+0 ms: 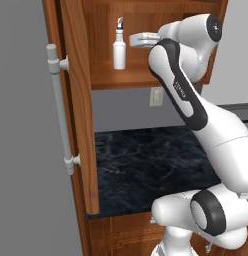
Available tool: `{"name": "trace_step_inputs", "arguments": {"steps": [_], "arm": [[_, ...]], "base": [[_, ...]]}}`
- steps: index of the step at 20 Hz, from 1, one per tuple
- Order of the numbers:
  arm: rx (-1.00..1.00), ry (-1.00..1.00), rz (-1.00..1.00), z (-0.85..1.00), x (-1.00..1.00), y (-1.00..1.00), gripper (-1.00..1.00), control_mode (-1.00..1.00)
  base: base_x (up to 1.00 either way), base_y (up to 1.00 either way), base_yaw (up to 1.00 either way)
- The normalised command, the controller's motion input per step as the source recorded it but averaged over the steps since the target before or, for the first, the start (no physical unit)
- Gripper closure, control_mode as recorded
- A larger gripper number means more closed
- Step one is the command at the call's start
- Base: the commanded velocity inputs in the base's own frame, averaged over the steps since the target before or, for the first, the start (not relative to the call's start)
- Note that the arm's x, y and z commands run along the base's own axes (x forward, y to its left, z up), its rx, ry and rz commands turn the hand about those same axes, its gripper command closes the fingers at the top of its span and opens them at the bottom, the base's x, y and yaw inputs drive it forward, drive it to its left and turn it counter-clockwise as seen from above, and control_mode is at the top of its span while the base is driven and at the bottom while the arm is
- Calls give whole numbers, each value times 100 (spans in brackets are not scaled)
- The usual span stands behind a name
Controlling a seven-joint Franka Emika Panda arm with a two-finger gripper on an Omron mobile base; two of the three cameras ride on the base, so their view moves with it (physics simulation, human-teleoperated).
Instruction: Move the cutting board and knife to the sink. Then move spray from the cabinet to the counter.
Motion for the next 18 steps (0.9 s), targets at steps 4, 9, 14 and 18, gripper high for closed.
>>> {"name": "trace_step_inputs", "arguments": {"steps": [4,9,14,18], "arm": [[-1,-2,2,0,28,0,-100,-100],[0,0,0,4,25,0,-100,-100],[0,0,0,-4,21,0,-100,-100],[0,0,0,-9,22,0,-100,-100]], "base": [[0,0,0],[0,0,0],[0,0,0],[0,0,0]]}}
